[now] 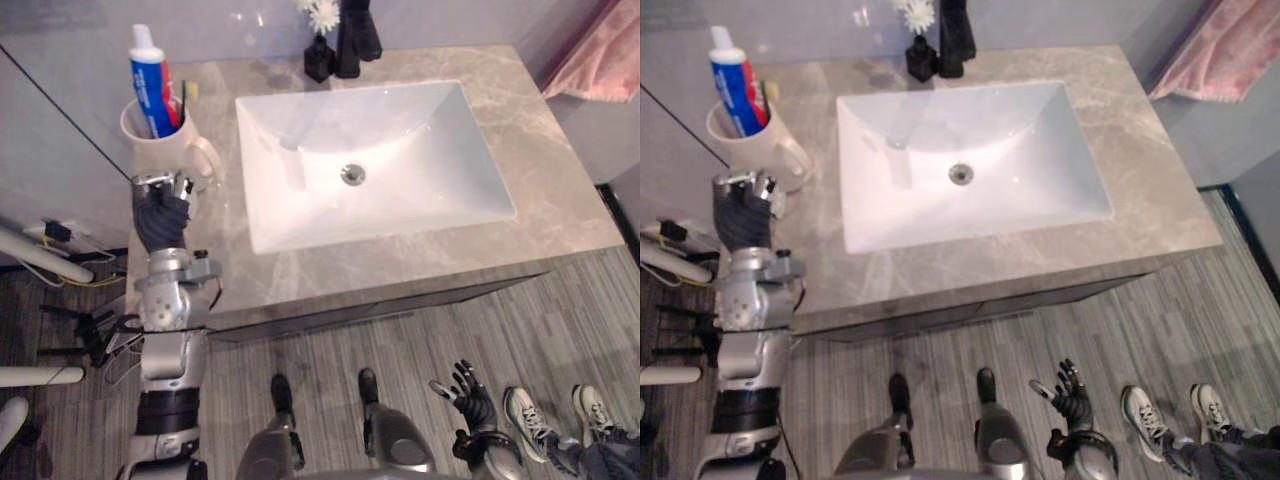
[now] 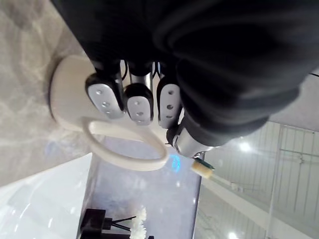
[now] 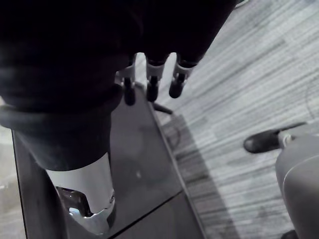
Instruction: Organize washtable
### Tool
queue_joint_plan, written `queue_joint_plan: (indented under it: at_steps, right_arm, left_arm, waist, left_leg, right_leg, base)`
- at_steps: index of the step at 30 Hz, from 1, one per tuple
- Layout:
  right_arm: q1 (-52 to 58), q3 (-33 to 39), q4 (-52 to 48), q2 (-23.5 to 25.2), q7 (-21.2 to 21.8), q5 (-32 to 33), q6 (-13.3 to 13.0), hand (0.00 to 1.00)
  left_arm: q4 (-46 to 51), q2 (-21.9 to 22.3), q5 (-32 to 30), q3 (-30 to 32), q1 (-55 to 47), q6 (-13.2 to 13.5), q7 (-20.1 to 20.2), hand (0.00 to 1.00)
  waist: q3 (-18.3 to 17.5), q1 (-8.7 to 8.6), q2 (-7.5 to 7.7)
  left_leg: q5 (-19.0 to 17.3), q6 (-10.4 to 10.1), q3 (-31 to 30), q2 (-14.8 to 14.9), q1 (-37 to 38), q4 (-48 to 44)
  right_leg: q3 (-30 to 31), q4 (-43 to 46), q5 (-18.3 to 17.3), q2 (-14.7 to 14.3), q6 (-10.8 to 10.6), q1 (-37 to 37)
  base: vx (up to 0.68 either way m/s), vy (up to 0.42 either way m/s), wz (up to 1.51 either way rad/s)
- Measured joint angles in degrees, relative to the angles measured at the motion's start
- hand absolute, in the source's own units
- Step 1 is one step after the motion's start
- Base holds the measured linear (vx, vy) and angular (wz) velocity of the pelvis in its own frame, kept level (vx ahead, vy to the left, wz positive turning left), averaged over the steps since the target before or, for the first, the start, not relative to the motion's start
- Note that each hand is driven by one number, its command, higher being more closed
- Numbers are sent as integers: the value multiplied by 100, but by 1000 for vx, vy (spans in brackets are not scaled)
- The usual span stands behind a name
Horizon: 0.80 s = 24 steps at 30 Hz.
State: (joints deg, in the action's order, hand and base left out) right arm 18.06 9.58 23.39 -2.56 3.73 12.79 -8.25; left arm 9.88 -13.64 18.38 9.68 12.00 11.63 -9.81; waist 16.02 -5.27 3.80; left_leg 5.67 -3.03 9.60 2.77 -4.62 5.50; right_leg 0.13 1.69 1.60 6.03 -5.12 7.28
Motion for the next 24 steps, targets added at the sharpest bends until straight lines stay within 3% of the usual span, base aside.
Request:
queue_joint_plan:
  at_steps: [11,24]
  right_arm:
    - [1,0,4,-2,10,-6,10,0]
    - [26,75,-2,-3,10,-8,54,0]
  left_arm:
    - [109,-57,9,44,-136,-13,118,100]
    - [-520,-664,12,232,66,-185,226,100]
  waist:
    - [-38,126,-66]
    - [-46,117,-76]
  left_leg:
    - [2,5,-17,-4,7,-1]
    - [0,1,-22,-6,-6,-2]
  right_leg:
    - [-10,11,-20,3,-9,-10]
    - [-14,11,-19,5,-10,-1]
  base:
    - [0,0,0]
    - [0,0,0]
